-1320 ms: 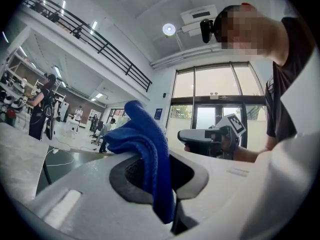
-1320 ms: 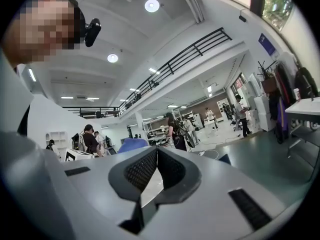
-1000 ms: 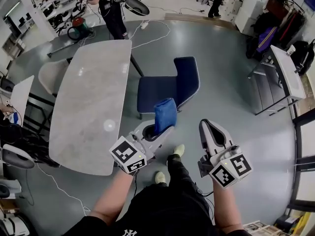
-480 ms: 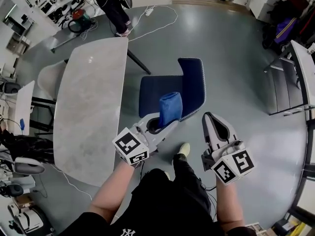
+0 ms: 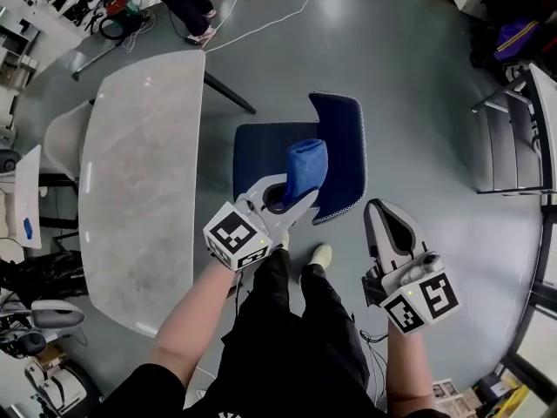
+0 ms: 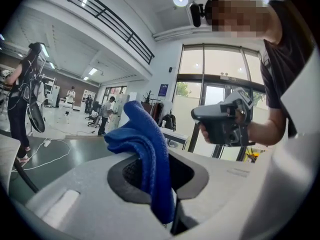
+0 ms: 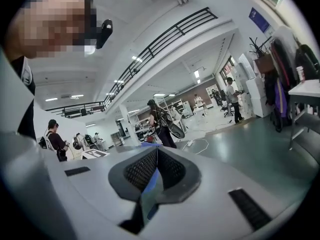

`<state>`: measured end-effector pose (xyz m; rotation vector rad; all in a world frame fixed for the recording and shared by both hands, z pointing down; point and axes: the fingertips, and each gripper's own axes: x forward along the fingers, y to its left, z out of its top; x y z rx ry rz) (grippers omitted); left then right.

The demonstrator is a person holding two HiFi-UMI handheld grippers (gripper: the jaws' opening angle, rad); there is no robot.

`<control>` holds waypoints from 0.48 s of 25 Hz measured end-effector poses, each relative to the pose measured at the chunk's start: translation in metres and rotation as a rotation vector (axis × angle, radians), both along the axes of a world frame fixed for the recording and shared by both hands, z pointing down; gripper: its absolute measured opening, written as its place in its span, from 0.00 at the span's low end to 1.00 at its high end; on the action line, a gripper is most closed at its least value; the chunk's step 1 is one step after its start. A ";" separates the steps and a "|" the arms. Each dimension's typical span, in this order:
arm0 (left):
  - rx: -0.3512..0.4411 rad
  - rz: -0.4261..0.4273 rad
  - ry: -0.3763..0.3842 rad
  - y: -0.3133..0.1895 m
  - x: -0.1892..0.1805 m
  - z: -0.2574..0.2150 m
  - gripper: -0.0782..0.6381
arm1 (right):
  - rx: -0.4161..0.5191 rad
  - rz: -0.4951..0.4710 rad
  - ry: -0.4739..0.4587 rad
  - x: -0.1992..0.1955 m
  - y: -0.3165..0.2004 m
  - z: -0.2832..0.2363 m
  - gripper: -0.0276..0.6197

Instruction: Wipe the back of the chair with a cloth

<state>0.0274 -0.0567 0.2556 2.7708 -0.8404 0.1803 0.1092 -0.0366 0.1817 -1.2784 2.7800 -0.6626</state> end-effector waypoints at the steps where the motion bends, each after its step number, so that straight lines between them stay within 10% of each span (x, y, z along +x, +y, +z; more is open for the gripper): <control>1: -0.002 0.011 -0.014 -0.010 -0.001 0.013 0.19 | -0.007 0.014 0.013 -0.002 -0.006 0.006 0.07; 12: 0.099 0.135 -0.128 -0.140 0.006 0.135 0.19 | -0.058 0.157 0.074 -0.023 -0.081 0.082 0.07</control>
